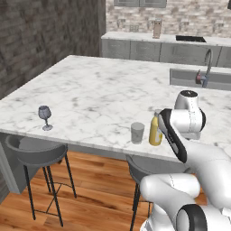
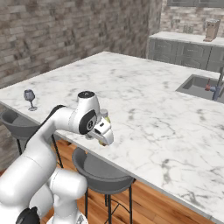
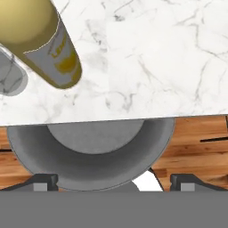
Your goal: There is a wine glass and glass cup on the dining counter. Place the wine bottle next to the wine glass and the juice bottle next to the glass cup.
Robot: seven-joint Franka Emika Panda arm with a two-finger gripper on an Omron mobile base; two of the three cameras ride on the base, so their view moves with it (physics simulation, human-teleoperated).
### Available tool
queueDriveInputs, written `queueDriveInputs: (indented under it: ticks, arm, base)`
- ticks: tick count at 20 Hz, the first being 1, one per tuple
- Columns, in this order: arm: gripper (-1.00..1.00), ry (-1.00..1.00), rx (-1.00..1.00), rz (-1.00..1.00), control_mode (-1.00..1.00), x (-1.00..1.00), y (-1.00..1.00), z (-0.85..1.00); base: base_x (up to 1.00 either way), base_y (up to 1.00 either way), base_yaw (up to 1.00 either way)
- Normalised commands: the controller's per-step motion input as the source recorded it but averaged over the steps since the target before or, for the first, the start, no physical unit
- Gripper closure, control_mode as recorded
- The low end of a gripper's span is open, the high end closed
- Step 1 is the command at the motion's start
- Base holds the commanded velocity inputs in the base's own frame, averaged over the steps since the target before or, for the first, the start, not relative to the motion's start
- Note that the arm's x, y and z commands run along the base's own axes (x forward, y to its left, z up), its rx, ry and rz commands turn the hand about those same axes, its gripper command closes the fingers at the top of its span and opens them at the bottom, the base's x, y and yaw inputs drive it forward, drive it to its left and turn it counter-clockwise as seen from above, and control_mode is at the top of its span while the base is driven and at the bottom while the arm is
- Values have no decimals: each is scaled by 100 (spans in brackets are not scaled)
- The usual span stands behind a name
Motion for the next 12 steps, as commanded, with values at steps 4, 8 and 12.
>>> queueDriveInputs:
  ticks: [4, 8, 12]
  arm:
    - [-100, 0, 0, 0, 100, 0, 0, 0]
    - [-100, 0, 0, 0, 100, 0, 0, 0]
    - [-100, 0, 0, 0, 100, 0, 0, 0]
  base:
    - [-4, 0, 0]
    - [-38, 0, -5]
    - [-52, -2, -15]
